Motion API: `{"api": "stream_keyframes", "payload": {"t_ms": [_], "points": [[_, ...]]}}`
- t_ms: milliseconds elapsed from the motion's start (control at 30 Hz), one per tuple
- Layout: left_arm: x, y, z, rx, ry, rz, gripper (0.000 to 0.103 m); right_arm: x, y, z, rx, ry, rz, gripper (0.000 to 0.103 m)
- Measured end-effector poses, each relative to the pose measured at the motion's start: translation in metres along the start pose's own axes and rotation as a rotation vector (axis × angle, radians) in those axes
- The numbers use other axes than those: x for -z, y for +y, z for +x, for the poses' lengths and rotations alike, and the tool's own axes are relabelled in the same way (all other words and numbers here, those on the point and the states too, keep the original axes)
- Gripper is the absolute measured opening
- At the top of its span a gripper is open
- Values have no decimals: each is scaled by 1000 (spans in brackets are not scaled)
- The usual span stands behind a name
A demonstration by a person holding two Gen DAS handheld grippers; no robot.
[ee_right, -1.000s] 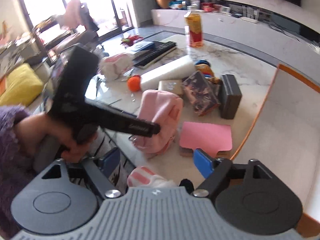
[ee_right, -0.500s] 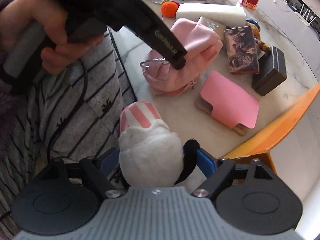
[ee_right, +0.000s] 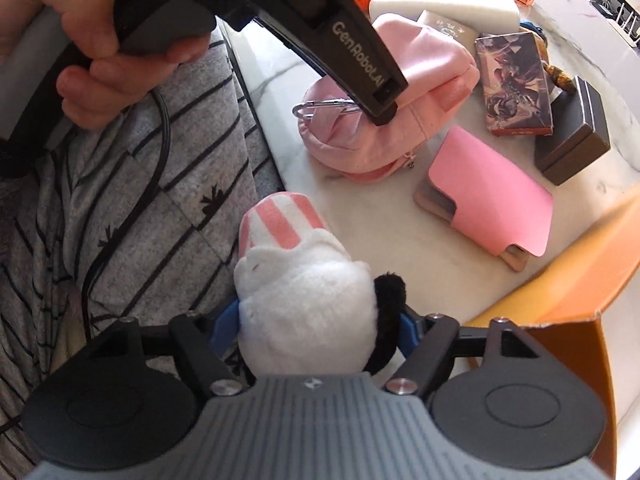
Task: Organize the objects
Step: 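Carry the pink pouch with the left tool while the right tool carries the plush over the orange box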
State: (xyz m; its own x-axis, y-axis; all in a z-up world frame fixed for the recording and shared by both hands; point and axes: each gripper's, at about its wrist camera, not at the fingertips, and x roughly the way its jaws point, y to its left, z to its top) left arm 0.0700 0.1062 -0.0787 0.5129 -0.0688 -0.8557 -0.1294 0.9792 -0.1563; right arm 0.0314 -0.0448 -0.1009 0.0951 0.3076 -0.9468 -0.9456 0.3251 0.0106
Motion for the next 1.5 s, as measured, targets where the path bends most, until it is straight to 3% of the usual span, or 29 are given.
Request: {"api": "stream_keyframes", "payload": {"t_ms": [133,333,400,667,767,900,1067,1267,1500], "points": [[0,-3,1,-12,7,19,53,5,-3,-13,26,-33,70,75],[0,-5,-2,-21,-14,30,52,17,-15,-72,57,-226,247,75],[0,-5,-4,-29,-29,28,51,23,-12,-89,117,-290,290,75],[5,-31,-25,-72,-172,151,51,38,-20,-116,267,-492,523,76],[6,-38,-30,-47,-221,168,51,41,-29,-116,268,-572,649,76],[5,-39,-39,13,-297,127,51,44,-26,-117,307,-598,654,76],[6,-44,-48,54,-356,117,50,55,-26,-121,290,-632,694,76],[8,-56,-58,79,-382,135,49,64,-33,-130,314,-671,733,76],[2,-74,-72,110,-426,143,49,83,-44,-142,414,-681,764,76]]}}
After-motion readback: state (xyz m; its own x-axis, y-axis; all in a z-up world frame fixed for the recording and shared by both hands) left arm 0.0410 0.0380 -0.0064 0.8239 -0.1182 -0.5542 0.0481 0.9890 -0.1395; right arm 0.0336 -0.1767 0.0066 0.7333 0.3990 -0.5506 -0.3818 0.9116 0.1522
